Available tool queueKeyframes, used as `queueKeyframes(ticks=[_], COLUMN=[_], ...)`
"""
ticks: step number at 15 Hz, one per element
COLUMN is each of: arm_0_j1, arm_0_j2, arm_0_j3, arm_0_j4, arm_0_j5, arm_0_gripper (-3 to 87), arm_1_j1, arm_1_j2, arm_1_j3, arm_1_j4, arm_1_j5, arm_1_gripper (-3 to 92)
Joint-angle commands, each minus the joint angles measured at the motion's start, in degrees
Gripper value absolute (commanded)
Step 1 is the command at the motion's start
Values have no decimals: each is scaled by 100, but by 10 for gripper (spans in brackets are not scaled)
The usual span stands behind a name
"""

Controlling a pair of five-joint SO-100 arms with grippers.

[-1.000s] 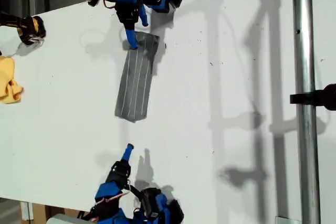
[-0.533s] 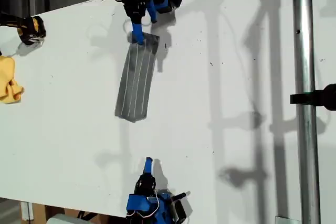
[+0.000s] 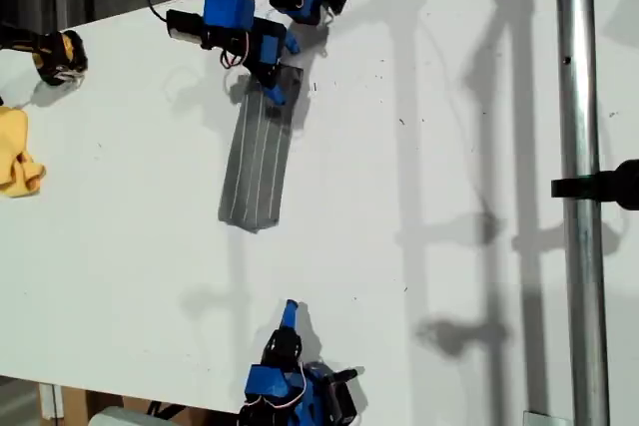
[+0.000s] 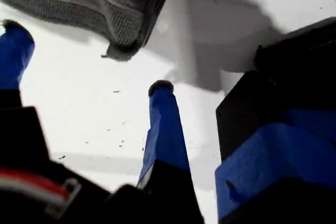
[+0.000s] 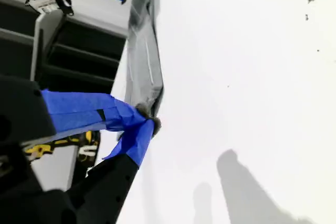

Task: Grasp corners of a towel and fold twice.

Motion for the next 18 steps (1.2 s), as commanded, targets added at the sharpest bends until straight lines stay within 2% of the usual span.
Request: queueKeyframes(ticks=[1, 4, 8, 9, 11, 12, 13, 14, 17, 18], arm_0_j1=[35, -53, -53, -53, -53, -53, -53, -53, -44, -44], arm_0_j2=[35, 35, 35, 35, 35, 35, 35, 35, 35, 35], arm_0_j3=[-62, -53, -9, -9, -9, -9, -9, -9, -9, -9], arm_0_j4=[53, 97, 105, 105, 105, 114, 114, 114, 123, 123], arm_0_j5=[9, 123, 114, 123, 123, 132, 132, 132, 105, 97], arm_0_gripper=[-26, -26, -26, -26, -26, -26, -26, -26, -26, -26], arm_1_j1=[492, 1248, 2215, 2364, 2338, 2197, 2127, 2048, 1828, 1670], arm_1_j2=[-70, -782, -1072, -1143, -1415, -1573, -1591, -1503, -1591, -1564], arm_1_j3=[185, 765, 791, 791, 668, 536, 492, 501, 299, 237], arm_1_j4=[-492, -1670, -2153, -2241, -2355, -2364, -2347, -2373, -2646, -2769], arm_1_j5=[-343, -879, -1828, -2013, -2188, -2206, -2057, -1969, -1934, -1872], arm_1_gripper=[431, 448, 423, 384, 373, 340, 174, 115, 2, 0])
